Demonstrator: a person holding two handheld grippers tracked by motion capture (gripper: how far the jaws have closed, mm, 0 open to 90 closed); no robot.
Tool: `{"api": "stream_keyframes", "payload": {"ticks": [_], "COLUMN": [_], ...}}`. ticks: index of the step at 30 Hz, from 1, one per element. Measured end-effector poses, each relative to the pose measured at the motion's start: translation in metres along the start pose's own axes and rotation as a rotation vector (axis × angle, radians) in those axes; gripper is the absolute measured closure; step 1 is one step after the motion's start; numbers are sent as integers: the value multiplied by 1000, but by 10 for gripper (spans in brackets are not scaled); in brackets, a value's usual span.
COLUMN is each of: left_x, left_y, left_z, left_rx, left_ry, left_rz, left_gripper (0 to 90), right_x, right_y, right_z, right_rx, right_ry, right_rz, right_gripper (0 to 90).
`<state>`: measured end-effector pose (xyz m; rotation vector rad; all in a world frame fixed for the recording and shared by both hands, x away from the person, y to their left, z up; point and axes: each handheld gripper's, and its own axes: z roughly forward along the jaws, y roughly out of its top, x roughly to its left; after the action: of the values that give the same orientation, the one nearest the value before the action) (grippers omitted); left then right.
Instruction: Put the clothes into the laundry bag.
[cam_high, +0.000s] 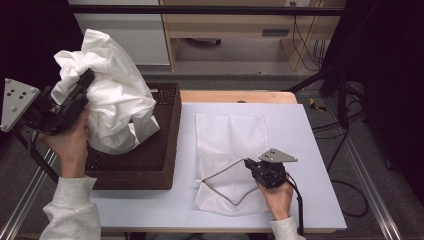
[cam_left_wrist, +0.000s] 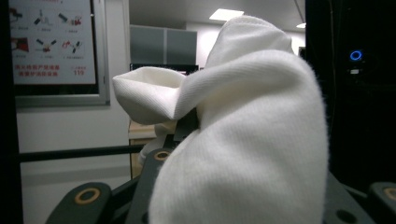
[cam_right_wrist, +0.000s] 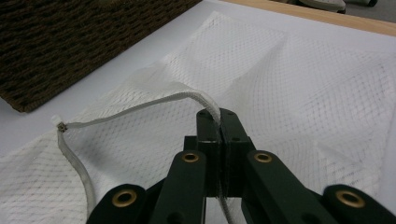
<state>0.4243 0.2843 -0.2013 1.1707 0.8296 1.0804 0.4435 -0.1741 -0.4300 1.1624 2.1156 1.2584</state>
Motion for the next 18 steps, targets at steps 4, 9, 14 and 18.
{"api": "stream_keyframes", "payload": {"ticks": [4, 9, 14, 18], "left_x": [-10, -30, -42, -53], "left_y": [16, 35, 45, 53], "left_z": [-2, -6, -8, -7], "left_rx": [-28, -73, -109, -155], "left_ry": [-36, -84, -111, -111], "left_rz": [-9, -14, -21, -17], "left_gripper": [681, 680, 679, 679], "right_x": [0, 0, -1, 0], "right_y": [0, 0, 0, 1], "right_z": [1, -1, -1, -1], "right_rx": [0, -4, -7, -5], "right_ry": [-1, -2, -2, 0], "right_rz": [-1, 0, -2, 3], "right_gripper": [890, 889, 889, 890]}}
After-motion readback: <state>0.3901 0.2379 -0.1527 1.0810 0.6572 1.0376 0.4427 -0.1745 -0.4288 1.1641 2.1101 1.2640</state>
